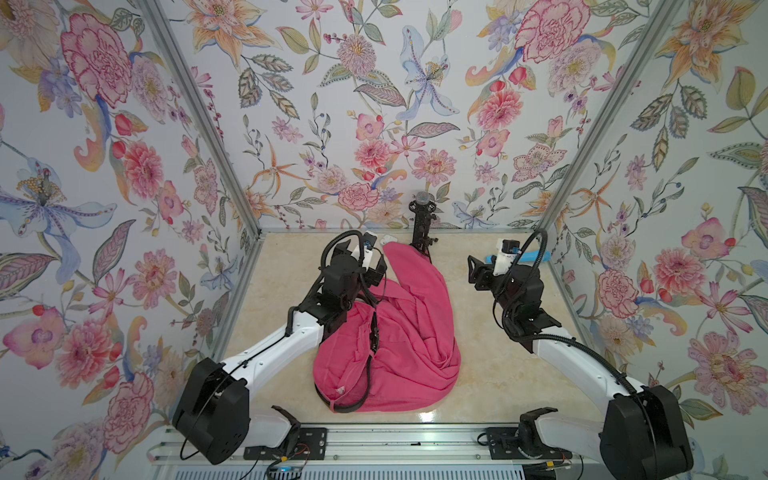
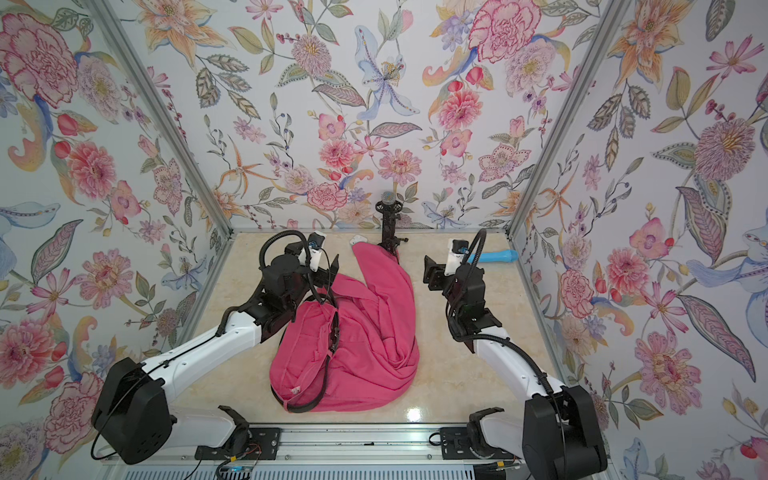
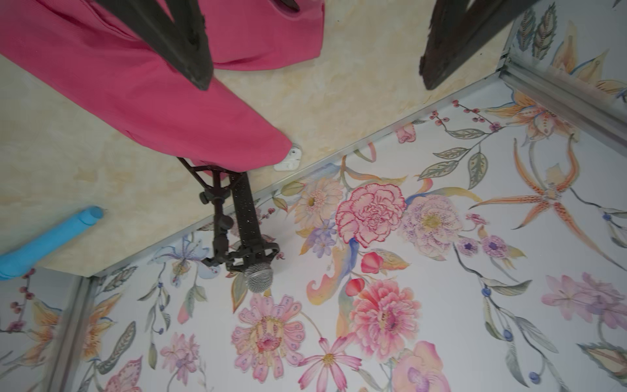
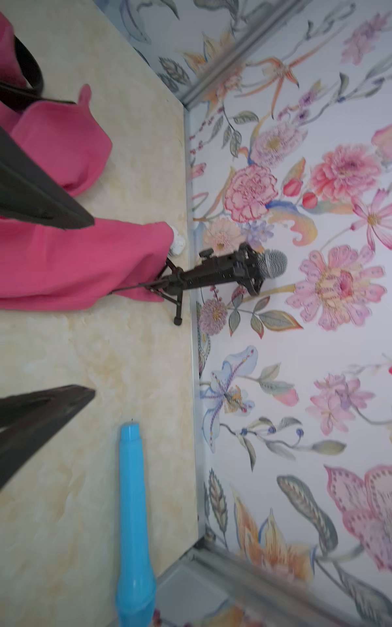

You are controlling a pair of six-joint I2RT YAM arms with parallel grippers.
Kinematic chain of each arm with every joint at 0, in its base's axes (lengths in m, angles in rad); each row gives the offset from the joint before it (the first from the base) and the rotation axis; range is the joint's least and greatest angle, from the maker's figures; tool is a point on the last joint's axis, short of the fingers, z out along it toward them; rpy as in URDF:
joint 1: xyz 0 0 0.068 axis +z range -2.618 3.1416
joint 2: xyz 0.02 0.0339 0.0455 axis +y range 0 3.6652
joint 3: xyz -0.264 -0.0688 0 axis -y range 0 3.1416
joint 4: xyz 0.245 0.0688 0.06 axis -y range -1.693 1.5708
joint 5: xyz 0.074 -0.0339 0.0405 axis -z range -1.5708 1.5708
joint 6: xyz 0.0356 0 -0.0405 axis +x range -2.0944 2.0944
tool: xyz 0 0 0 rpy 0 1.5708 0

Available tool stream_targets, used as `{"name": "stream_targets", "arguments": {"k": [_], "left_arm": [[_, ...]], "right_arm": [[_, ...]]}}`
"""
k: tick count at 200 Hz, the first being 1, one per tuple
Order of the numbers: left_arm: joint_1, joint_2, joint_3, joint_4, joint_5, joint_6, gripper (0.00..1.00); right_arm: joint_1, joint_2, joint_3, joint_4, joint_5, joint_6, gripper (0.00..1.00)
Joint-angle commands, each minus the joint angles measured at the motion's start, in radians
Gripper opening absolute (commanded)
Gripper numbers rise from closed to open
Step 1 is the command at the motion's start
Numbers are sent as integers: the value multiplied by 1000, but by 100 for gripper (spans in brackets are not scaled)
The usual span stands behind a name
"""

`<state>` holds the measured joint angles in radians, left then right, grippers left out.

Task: Remove the belt from the trousers
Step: Adjust the trousers at the center of the board.

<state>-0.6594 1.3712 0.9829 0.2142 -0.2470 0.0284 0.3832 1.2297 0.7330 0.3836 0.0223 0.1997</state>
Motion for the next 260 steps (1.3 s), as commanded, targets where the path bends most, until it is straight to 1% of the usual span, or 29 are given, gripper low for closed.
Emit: {"name": "stream_targets", "arguments": {"k": [1,10,21,33,40,52,60,70,86,102,117,129,155,170,177,190,199,214,228,244,260], "left_arm": [[-105,27,-15,-445,-156,-184,89],[-167,16,-56,-500,-188,-270,89],[-230,-14,-126,-533,-197,-376,90],[-264,-58,-212,-527,-153,-482,90],[-274,-80,-259,-505,-112,-532,88],[-285,-99,-326,-455,-22,-580,79],[-295,-91,-348,-440,7,-615,76],[-317,-65,-357,-431,25,-642,75],[-334,-19,-351,-425,44,-663,76],[-332,17,-346,-440,11,-677,76],[-321,42,-335,-458,-6,-665,70],[-305,50,-328,-464,5,-649,61],[-267,41,-313,-478,86,-605,27],[-256,27,-293,-509,106,-567,7],[-249,19,-270,-535,113,-537,0],[-232,0,-200,-590,134,-454,0],[-215,-8,-132,-619,174,-382,0],[-180,-2,-21,-651,320,-265,0],[-162,30,100,-708,421,-183,0],[-135,80,227,-780,550,-110,0],[-107,129,326,-839,677,-43,0]], "right_arm": [[178,49,6,-170,-79,7,73],[246,70,-15,-162,-85,9,72],[324,99,-59,-123,-96,23,70],[365,144,-105,-73,-121,41,67],[378,172,-124,-60,-123,64,65],[383,216,-151,-38,-139,106,62],[383,237,-167,-17,-153,122,62],[386,257,-185,6,-147,128,60],[385,266,-208,10,-98,128,60],[386,250,-234,14,-63,120,59],[385,230,-257,15,-46,110,59],[385,216,-276,15,-35,102,59],[385,188,-333,34,-27,97,59],[386,162,-363,39,-22,102,59],[386,146,-377,42,-21,106,59],[388,113,-407,55,-19,113,59],[392,90,-427,65,-16,117,59],[408,42,-457,70,28,125,58],[415,-21,-481,83,58,119,59],[416,-128,-485,64,111,61,60],[414,-247,-486,65,216,-51,66]]}}
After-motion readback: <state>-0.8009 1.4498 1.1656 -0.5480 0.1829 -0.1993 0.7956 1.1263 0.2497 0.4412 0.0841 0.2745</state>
